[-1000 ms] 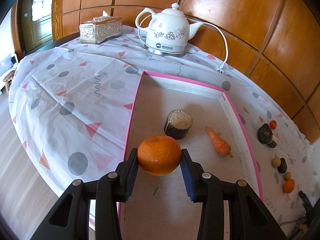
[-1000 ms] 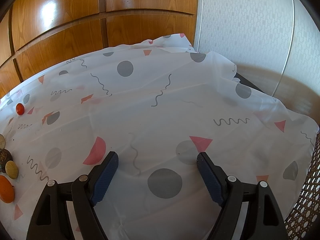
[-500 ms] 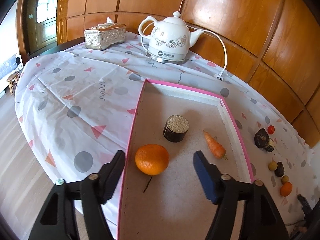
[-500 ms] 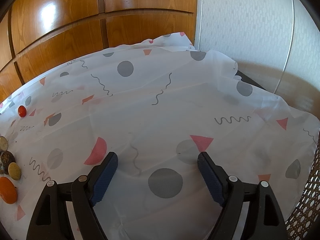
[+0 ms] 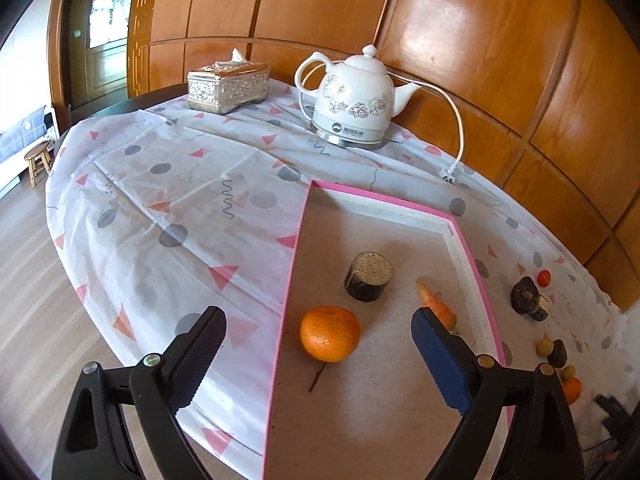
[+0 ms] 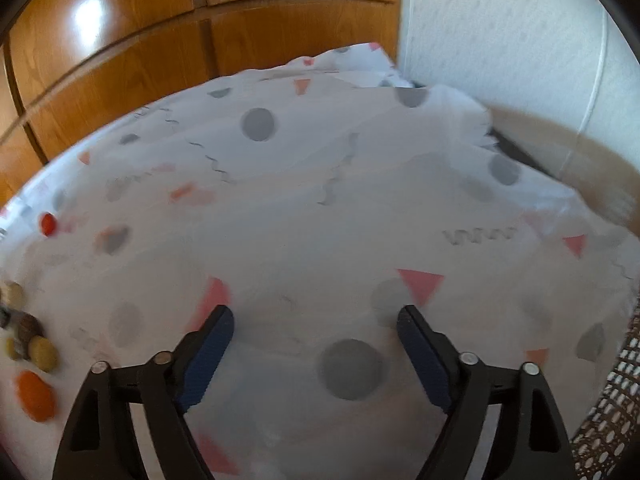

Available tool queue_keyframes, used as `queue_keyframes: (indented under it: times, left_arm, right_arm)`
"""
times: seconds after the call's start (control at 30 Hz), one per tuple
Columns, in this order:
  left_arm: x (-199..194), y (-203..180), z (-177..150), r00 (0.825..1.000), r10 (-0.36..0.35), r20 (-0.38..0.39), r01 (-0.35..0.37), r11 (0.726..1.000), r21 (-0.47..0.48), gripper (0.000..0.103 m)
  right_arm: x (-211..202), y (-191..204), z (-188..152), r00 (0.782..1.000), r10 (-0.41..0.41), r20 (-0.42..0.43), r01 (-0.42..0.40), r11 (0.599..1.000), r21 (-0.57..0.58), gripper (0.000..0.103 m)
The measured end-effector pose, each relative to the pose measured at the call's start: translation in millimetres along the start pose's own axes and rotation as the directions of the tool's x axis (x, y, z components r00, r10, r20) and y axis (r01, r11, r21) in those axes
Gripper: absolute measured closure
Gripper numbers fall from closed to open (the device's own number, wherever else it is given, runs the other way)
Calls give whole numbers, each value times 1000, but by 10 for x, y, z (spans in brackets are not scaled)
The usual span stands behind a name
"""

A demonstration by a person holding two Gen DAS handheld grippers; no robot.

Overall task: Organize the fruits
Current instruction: 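Grasp the red cherry tomato with the right tool and lift it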

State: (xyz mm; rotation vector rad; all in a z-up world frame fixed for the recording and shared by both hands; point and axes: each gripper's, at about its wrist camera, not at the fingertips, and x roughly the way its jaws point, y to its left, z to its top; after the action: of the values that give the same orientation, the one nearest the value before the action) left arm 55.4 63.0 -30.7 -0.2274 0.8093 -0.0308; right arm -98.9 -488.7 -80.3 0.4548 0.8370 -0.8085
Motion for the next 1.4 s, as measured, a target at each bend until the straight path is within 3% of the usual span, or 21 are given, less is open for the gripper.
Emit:
queue_keyframes:
  times: [0.1,0.27,0.5,0.77,0.93,1.1,1.13,1.17,1.4]
  left_arm:
    - [11,32,-4,1000,14,-1,-14,1000,-8,9]
    - [-15,129,11,998,55,16,-54,997,-51,7]
    - [-15,328,22,995,95,17,-93,989,-116,6]
    - [98,578,-14,992,123,-41,-129,966,-225,6]
    - [182,727,-63,987,139,-85,-158,948,-276,6]
    - [243,747,-103,984,138,-113,-164,945,-281,6]
    - [254,743,-106,984,135,-117,-163,946,-279,6]
    - [260,746,-110,984,132,-119,-160,947,-279,6]
    - [259,723,-104,987,117,-114,-145,948,-282,6]
  right_arm:
    - [-56,267,123,997,82,-3,-82,995,-64,29]
    - [-52,877,264,973,226,-44,-230,956,-183,29]
    - [121,1728,406,945,302,-124,-326,894,-307,33]
    - [325,2460,654,936,314,-159,-351,856,-380,35]
    - [502,2817,767,946,280,-165,-324,851,-413,35]
    - [745,3059,771,943,238,-232,-321,831,-454,62]
    - [770,3100,751,948,219,-232,-307,822,-480,62]
    - [745,3118,747,954,215,-210,-294,815,-500,77]
    - [453,2899,669,950,262,-169,-311,790,-527,77]
